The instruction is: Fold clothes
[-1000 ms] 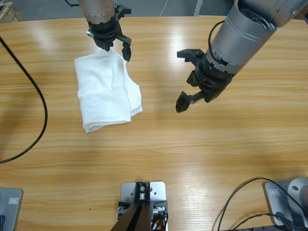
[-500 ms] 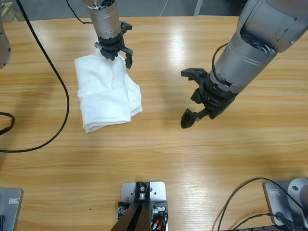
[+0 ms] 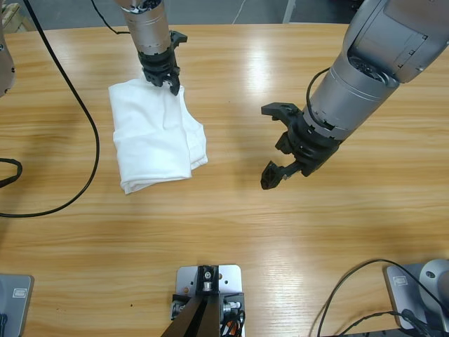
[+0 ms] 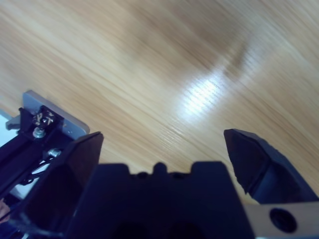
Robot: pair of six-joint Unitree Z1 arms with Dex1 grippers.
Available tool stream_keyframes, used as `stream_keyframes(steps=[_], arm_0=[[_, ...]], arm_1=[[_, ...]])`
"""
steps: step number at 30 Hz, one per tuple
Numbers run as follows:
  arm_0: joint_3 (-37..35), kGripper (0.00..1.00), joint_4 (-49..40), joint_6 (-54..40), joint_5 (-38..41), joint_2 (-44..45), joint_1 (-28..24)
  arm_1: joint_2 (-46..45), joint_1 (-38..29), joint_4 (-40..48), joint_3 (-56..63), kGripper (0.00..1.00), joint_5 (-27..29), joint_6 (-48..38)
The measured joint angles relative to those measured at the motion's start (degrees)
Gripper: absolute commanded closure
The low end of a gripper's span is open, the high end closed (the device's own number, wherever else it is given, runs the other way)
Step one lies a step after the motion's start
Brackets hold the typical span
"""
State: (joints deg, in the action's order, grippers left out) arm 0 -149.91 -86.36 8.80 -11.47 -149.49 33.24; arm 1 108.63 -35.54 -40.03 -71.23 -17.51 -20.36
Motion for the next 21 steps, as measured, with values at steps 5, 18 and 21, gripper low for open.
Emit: stream_keyframes(steps=[5,18,21], arm_0=[[0.0,1.0,0.0,0.0,0.0,0.0,-0.06],[0.0,1.0,0.0,-0.4,1.37,0.0,-1.54],[0.0,1.0,0.0,-0.4,1.37,0.01,-2.91]], arm_1=[[0.0,0.0,0.05,0.0,0.018,-0.05,0.0],[0.0,-0.01,0.4,0.0,0.018,-0.05,0.0],[0.0,-0.01,0.63,0.0,0.018,-0.3,0.0]])
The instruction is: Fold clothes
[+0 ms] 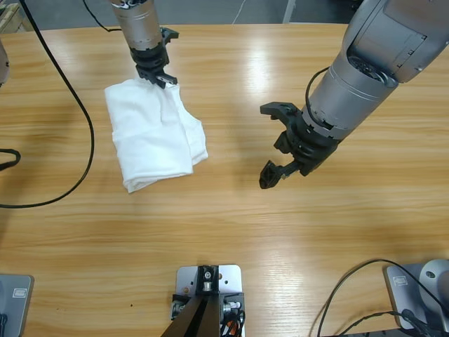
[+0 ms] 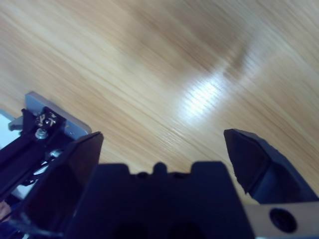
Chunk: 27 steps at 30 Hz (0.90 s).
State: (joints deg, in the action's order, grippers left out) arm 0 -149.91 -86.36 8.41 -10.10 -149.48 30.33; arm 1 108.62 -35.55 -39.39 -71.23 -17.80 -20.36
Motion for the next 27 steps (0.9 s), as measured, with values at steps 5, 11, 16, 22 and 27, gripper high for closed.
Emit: stream_keyframes(steps=[5,11,16,22,27], arm_0=[[0.0,1.0,0.0,0.0,-0.12,0.34,-1.97],[0.0,1.0,0.0,-0.55,-0.12,2.56,-1.59],[0.0,1.0,0.0,-0.64,-1.35,4.73,-1.11],[0.0,1.0,0.0,-0.64,-2.51,4.91,-3.54],[0.0,1.0,0.0,-0.64,-2.64,4.91,-5.89]], arm_1=[[0.0,0.0,0.54,0.0,0.018,-0.49,0.0],[0.01,-0.23,1.47,0.01,0.018,-0.97,0.0],[0.19,-0.66,1.92,0.75,0.018,-1.11,0.0],[0.21,-0.88,1.94,1.35,0.018,-1.13,0.0],[0.21,-0.94,1.99,1.37,0.018,-1.26,0.0]])
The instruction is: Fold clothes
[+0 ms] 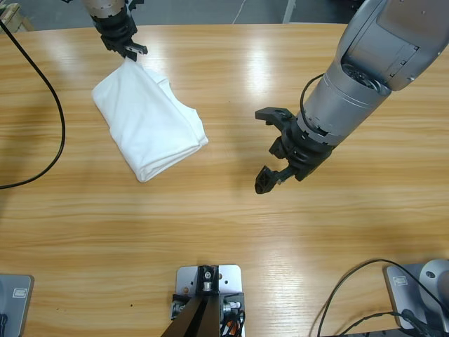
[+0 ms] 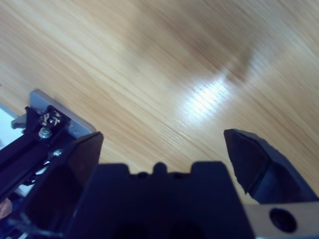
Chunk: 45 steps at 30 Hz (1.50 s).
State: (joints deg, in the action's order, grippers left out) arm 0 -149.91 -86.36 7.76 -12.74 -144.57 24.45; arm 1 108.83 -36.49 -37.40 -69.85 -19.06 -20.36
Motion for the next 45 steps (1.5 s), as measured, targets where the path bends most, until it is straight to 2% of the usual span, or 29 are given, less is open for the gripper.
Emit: stream_keyframes(steps=[5,6,7,8,9,10,19,29,37,42,43,45], arm_0=[[0.0,1.0,0.0,0.0,0.0,0.0,-0.11],[0.0,0.959,0.0,0.0,0.0,0.0,-0.11],[0.0,0.612,0.0,0.0,0.0,0.0,-0.11],[0.0,0.315,0.0,0.01,0.0,-0.01,-0.16],[0.0,0.109,0.0,0.08,0.0,-0.01,-0.26],[0.0,0.035,0.0,0.21,0.0,-0.02,-0.46],[0.0,0.032,0.0,1.16,0.0,-0.03,-3.46],[0.0,0.034,0.0,1.16,0.94,0.98,-3.42],[0.0,0.055,0.0,0.85,8.75,7.87,0.28],[0.02,0.055,0.0,0.81,11.0,11.63,3.79],[2.17,0.055,-0.03,0.81,11.06,13.51,3.92],[15.04,0.055,3.85,0.95,11.08,19.87,3.89]], arm_1=[[0.0,0.0,0.19,0.0,0.018,-0.18,0.0],[0.0,0.0,0.2,0.0,0.018,-0.23,0.0],[0.0,0.0,0.2,0.0,0.018,-0.25,0.0],[0.0,0.0,0.2,0.0,0.018,-0.26,0.0],[0.0,0.0,0.2,0.0,0.018,-0.26,0.0],[0.0,0.0,0.2,0.0,0.016,-0.26,0.0],[0.0,-0.48,0.21,0.07,0.018,-0.74,0.0],[0.0,-1.72,0.58,0.07,0.018,-1.02,-0.07],[-0.01,-2.55,1.87,1.19,0.016,-1.02,-0.88],[-1.21,-2.75,4.49,5.18,0.006,-1.01,-1.31],[-2.12,-2.76,5.11,6.08,0.004,-1.01,-1.46],[-3.31,-2.79,5.98,7.65,0.002,-0.97,-1.6]])
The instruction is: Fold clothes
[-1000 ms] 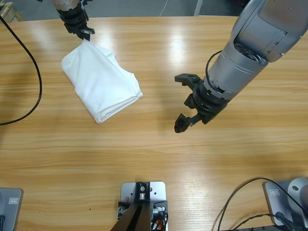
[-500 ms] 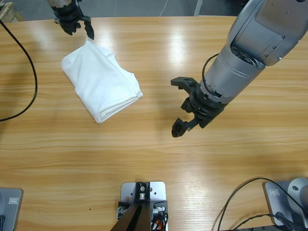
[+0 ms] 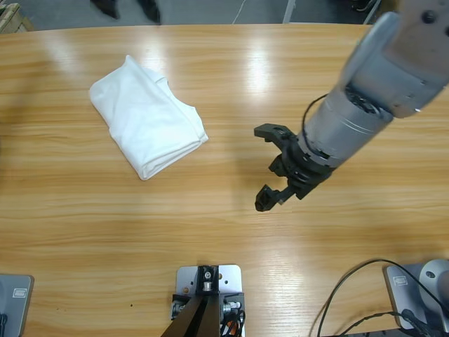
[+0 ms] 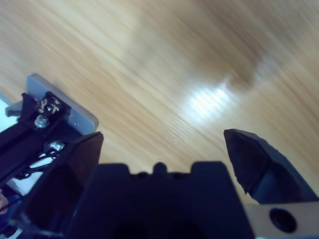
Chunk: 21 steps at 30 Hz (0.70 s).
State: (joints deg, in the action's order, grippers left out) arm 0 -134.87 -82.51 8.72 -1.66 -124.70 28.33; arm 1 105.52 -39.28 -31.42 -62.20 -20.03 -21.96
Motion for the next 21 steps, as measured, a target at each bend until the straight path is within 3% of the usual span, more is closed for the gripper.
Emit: stream_keyframes(steps=[3,5,6,7,8,9,13,21], arm_0=[[23.89,0.055,10.57,0.19,-0.1,10.14,-0.29],[35.46,0.099,15.96,0.39,-0.45,14.94,-0.34],[39.57,0.278,17.88,0.65,-0.62,16.74,-0.35],[42.54,0.546,19.32,0.99,-0.7,18.09,-0.34],[44.79,0.873,20.74,1.33,-0.74,19.03,-0.31],[46.17,1.0,21.75,1.64,-0.76,19.49,-0.19],[46.78,1.0,24.97,1.85,-0.44,19.57,0.75],[39.8,1.0,26.02,1.45,0.95,15.53,1.66]], arm_1=[[-1.03,-0.07,0.6,1.64,0.0,0.42,-0.06],[-1.26,-0.15,0.97,2.04,0.0,0.55,-0.06],[-1.39,-0.21,1.11,2.12,0.004,0.56,-0.06],[-1.58,-0.33,1.21,2.18,0.106,0.56,-0.06],[-1.83,-0.49,1.29,2.26,0.308,0.56,-0.06],[-2.02,-0.66,1.31,2.31,0.376,0.56,-0.06],[-2.63,-1.08,1.35,3.62,0.366,0.56,-0.06],[-6.43,-1.16,1.41,6.56,0.34,0.93,-0.06]])
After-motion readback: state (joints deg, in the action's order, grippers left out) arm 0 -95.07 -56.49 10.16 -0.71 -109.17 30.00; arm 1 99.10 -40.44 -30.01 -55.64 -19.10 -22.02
